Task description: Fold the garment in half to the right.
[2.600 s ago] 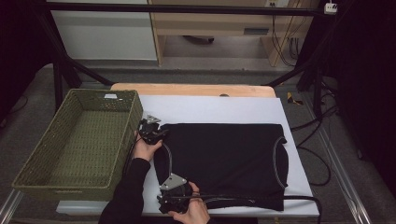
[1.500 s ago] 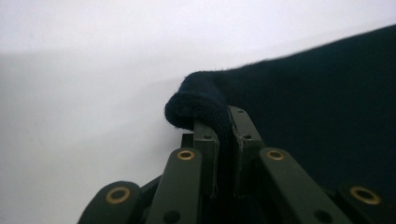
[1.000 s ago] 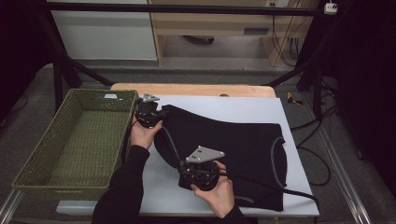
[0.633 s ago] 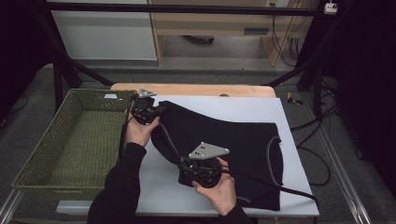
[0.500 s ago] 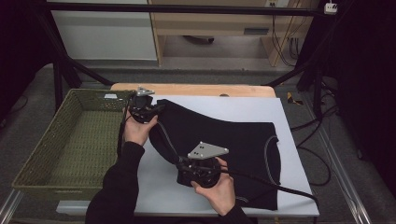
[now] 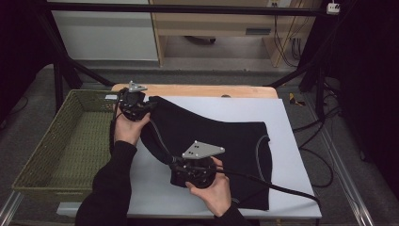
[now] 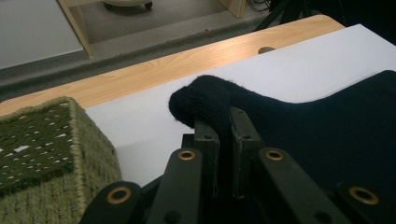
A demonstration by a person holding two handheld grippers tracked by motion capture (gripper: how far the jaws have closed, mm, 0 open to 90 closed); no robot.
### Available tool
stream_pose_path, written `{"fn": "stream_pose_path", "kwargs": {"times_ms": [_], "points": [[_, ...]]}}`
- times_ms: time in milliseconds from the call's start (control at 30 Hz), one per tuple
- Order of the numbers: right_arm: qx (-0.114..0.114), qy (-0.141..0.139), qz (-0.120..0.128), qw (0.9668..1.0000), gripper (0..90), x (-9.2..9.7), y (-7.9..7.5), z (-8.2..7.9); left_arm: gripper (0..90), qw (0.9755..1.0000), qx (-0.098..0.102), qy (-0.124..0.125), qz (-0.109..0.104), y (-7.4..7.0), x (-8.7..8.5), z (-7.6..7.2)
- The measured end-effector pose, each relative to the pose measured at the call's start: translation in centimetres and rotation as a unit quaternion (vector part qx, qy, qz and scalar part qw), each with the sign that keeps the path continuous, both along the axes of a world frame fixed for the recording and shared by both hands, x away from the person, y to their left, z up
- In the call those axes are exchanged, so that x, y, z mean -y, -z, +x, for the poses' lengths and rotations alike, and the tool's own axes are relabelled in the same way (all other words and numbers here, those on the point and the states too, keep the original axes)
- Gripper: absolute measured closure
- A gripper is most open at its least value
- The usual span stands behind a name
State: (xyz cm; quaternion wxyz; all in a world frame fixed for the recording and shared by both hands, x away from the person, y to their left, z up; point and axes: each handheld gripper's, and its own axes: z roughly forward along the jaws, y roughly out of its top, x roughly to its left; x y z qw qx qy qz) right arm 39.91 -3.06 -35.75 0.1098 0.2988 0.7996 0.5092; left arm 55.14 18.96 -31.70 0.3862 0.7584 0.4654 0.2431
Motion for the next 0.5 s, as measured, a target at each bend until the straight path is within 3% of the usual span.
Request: {"fn": "stream_pose_path", "kwargs": {"times_ms": [500], "points": [[0.006,-0.017,0.008,0.9998,78.6,-1.9,-0.6,0.0,83.5,0.9995,0.008,-0.023,0.022,-1.7,-1.8,-0.9]]}}
